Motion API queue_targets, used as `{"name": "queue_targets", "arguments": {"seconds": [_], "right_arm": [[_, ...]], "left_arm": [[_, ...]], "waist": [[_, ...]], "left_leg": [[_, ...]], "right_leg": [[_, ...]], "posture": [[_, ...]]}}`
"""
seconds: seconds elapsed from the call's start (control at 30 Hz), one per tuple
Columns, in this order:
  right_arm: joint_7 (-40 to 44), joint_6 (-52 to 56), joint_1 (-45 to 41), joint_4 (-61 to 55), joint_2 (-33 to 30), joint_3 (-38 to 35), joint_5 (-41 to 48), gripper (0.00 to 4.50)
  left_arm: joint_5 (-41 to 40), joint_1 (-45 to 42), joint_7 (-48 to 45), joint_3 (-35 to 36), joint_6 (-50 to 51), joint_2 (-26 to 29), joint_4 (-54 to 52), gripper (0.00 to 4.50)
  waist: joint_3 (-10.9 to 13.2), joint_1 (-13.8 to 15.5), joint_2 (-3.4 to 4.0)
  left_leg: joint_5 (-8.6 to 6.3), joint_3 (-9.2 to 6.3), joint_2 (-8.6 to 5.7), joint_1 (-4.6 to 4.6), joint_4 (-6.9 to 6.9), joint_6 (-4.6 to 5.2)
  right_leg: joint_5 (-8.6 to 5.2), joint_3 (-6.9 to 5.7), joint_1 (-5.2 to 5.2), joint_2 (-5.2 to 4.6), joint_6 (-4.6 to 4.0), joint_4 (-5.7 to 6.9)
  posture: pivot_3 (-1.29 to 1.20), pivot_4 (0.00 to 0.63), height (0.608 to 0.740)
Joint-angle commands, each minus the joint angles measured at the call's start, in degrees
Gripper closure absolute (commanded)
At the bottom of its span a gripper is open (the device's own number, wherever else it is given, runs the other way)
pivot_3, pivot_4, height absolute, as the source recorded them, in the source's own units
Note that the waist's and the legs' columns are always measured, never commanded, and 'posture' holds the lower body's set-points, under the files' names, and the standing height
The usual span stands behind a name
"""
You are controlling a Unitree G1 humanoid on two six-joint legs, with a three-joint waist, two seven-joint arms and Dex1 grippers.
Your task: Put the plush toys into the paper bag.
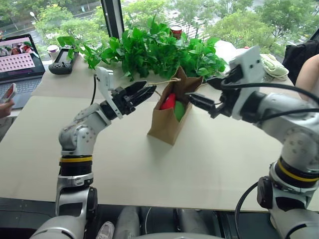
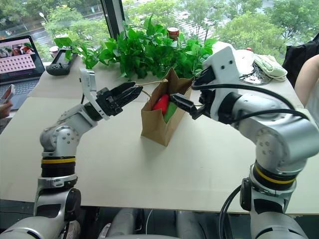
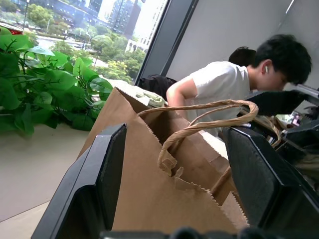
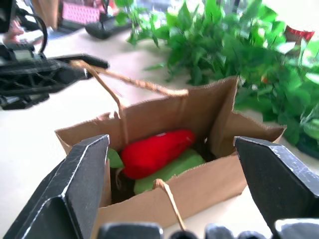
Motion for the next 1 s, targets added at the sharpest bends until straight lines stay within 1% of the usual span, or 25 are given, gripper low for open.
{"name": "queue_targets", "arguments": {"seconds": [0.03,0.1,0.2,0.4,0.47,0.5,0.6,0.63,0.7,0.8,0.87,1.0], "right_arm": [[2.69,-0.74,-1.26,-0.56,-2.19,-6.4,4.62,0.02],[4.83,-0.57,0.2,-0.46,-3.52,-8.47,7.56,0.02],[11.01,-1.14,6.56,-3.94,-7.28,-7.1,13.14,0.02],[12.44,-3.04,11.92,-5.91,-10.38,-3.4,16.88,0.02],[11.73,-4.72,13.74,-5.47,-11.95,0.74,14.44,0.52],[10.7,-5.97,14.42,-4.71,-12.39,3.07,12.47,0.64],[7.1,-9.0,14.91,-0.96,-12.22,8.42,7.34,1.68],[6.25,-10.04,14.83,0.38,-11.97,10.15,5.82,2.09],[5.24,-12.39,14.47,2.59,-11.66,13.64,3.0,2.76],[3.53,-14.93,12.33,6.47,-10.38,16.69,-0.49,3.7],[2.77,-16.05,10.68,8.5,-9.31,17.77,-1.99,4.45],[1.38,-17.5,7.69,11.52,-6.89,19.79,-4.47,4.48]], "left_arm": [[-2.55,1.9,-2.24,2.18,2.1,3.51,-2.29,1.2],[-2.41,4.26,-4.13,1.95,2.36,5.71,-2.35,1.2],[1.05,9.06,-8.43,-1.61,-0.36,8.45,-2.45,1.2],[4.86,11.81,-11.02,-5.21,-5.29,8.73,-3.09,1.2],[5.78,12.0,-11.15,-6.11,-6.84,8.12,-3.23,1.13],[6.3,11.95,-11.08,-6.44,-7.61,7.82,-3.15,1.13],[7.79,11.79,-11.39,-7.49,-9.55,7.48,-2.88,1.13],[8.07,11.66,-11.41,-7.67,-9.96,7.27,-2.79,1.13],[8.24,11.42,-11.41,-7.94,-10.38,6.95,-2.83,1.13],[8.69,11.35,-11.79,-8.47,-10.85,6.97,-2.9,1.13],[9.53,11.28,-12.06,-8.97,-11.6,7.12,-2.63,1.13],[11.64,10.29,-11.31,-9.87,-13.93,6.01,-1.39,1.13]], "waist": [[0.0,-0.1,0.0],[0.0,-0.1,0.0],[0.0,0.02,0.0],[0.01,0.36,-0.01],[0.01,0.28,-0.01],[0.01,0.26,-0.01],[0.01,-0.02,-0.01],[0.01,-0.06,-0.01],[0.01,-0.04,-0.01],[0.01,0.06,-0.01],[0.01,0.06,-0.01],[0.01,0.21,-0.01]], "left_leg": [[0.0,0.01,0.0,0.0,-0.01,0.0],[0.0,0.0,0.01,0.02,-0.01,0.0],[0.0,0.01,0.01,0.05,-0.06,0.0],[0.0,0.04,-0.02,-0.01,0.01,0.01],[0.01,0.02,-0.02,0.11,0.01,0.03],[0.01,0.01,-0.02,0.15,0.01,0.03],[0.01,-0.01,-0.02,0.14,0.01,0.03],[0.01,0.0,-0.03,0.12,0.01,0.03],[0.01,-0.01,-0.04,0.12,0.0,0.03],[0.01,-0.01,-0.04,0.07,0.0,0.03],[0.01,0.0,-0.05,0.04,0.0,0.03],[0.01,0.01,-0.04,0.03,0.0,0.03]], "right_leg": [[0.0,0.0,0.0,0.0,0.0,0.0],[0.0,0.0,0.0,0.01,0.0,0.01],[0.0,-0.01,0.05,0.0,-0.01,-0.04],[-0.01,-0.01,0.04,-0.06,-0.01,-0.06],[-0.01,-0.01,0.19,-0.06,-0.01,-0.07],[-0.02,-0.01,0.23,-0.06,-0.01,-0.08],[-0.02,0.0,0.2,-0.05,-0.01,-0.06],[-0.01,0.03,0.15,-0.05,-0.01,-0.05],[-0.01,0.03,0.13,-0.04,-0.01,-0.05],[-0.01,0.03,0.08,-0.04,-0.01,-0.05],[-0.01,0.04,0.04,-0.04,-0.01,-0.05],[-0.01,0.03,0.04,-0.04,-0.01,-0.05]], "posture": [[0.0,0.15,0.74],[0.0,0.15,0.74],[0.0,0.15,0.74],[0.0,0.15,0.74],[0.0,0.15,0.74],[0.0,0.15,0.74],[0.0,0.15,0.74],[0.0,0.15,0.74],[0.0,0.15,0.74],[0.0,0.15,0.74],[0.0,0.15,0.74],[0.0,0.15,0.74]]}}
